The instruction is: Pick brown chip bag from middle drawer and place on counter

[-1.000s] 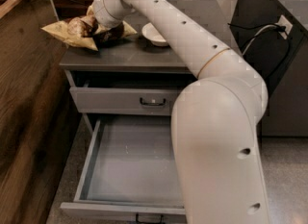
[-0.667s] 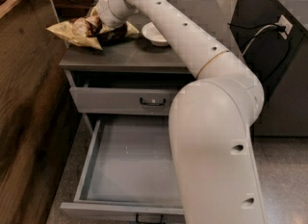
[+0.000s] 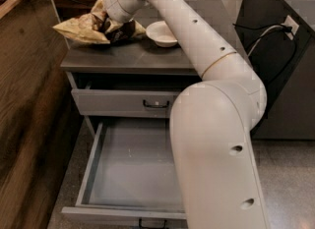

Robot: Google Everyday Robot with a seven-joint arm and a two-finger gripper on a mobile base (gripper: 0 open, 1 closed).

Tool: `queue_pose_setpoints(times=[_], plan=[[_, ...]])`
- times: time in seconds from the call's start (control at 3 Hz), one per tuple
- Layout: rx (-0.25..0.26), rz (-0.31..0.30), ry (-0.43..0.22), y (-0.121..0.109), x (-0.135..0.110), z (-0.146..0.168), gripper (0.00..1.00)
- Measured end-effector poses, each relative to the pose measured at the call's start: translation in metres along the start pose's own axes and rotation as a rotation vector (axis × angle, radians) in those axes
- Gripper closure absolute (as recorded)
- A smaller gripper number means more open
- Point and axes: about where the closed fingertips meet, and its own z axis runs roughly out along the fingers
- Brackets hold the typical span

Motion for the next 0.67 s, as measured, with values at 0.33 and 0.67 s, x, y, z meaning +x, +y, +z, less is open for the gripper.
queue_pose_setpoints(times=[0.33, 0.67], plan=[[-0.039, -0.029, -0.036, 0.002, -0.0058, -0.0127, 0.0], [-0.039, -0.029, -0.036, 0.002, -0.0058, -0.0127, 0.0]])
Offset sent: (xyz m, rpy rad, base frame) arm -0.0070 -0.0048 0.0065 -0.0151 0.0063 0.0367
